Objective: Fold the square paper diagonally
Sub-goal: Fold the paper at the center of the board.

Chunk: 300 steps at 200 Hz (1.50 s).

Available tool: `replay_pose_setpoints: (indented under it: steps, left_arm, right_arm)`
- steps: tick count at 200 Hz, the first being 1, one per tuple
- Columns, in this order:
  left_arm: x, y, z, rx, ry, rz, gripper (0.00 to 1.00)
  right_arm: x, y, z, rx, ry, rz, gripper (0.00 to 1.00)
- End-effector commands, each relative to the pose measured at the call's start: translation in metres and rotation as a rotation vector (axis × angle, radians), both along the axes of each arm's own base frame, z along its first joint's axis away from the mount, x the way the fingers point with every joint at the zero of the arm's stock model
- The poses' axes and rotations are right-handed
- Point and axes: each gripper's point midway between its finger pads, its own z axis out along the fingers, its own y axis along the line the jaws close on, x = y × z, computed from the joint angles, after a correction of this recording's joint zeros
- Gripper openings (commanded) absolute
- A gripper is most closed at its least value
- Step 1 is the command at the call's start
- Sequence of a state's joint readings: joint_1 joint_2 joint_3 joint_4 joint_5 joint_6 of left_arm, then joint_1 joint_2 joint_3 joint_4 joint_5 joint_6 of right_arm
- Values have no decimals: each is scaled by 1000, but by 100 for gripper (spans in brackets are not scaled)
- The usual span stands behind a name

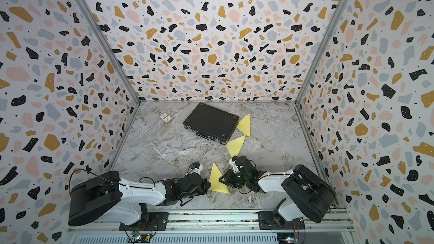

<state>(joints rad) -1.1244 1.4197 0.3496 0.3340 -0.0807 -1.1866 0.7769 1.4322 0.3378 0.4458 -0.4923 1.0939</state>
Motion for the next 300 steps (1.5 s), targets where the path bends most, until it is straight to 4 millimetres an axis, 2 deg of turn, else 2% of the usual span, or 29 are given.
replay_pose_setpoints:
  steps: [1, 13, 59, 72, 85, 123, 175, 183, 206, 232, 238, 251, 259, 282, 300]
  left_arm:
    - [-51, 98, -78, 430, 212, -24, 0]
    - [-52, 99, -79, 434, 215, -24, 0]
    - [-52, 99, -80, 436, 216, -25, 0]
    - [-52, 99, -81, 438, 216, -23, 0]
    - [-52, 98, -81, 438, 215, -26, 0]
    - [-51, 96, -81, 443, 215, -33, 0]
    - [-51, 95, -84, 455, 221, -38, 0]
    - [-51, 96, -84, 455, 220, -37, 0]
    - [-51, 97, -84, 462, 221, -37, 0]
    - [-51, 99, -85, 466, 224, -34, 0]
    - [-52, 99, -85, 467, 224, -34, 0]
    - [-51, 99, -85, 467, 222, -34, 0]
    - [-51, 99, -85, 467, 222, -34, 0]
    - [-52, 100, -85, 471, 223, -35, 0]
    - [-52, 101, -85, 472, 223, -36, 0]
  right_arm:
    - [1, 2, 3, 18, 5, -12, 13]
    - [0, 4, 4, 34, 10, -9, 0]
    - [1, 4, 10, 45, 3, -10, 0]
    - [-2, 3, 9, 40, 18, -12, 23]
    - [-5, 1, 8, 47, 29, -14, 35]
    - [-15, -8, 1, 61, 63, -40, 37]
    - [-25, -18, -5, 41, 82, -52, 29]
    - [-26, -20, -6, 34, 85, -51, 25]
    - [-27, -21, -6, 28, 87, -49, 0]
    - [-29, -21, -5, 36, 90, -39, 0]
    - [-30, -21, -4, 38, 91, -39, 6]
    - [-32, -24, -5, 35, 94, -46, 30]
    - [-33, -26, -5, 31, 93, -47, 36]
    - [-38, -33, -6, 17, 89, -52, 35]
    - [-40, -37, -6, 9, 84, -55, 24]
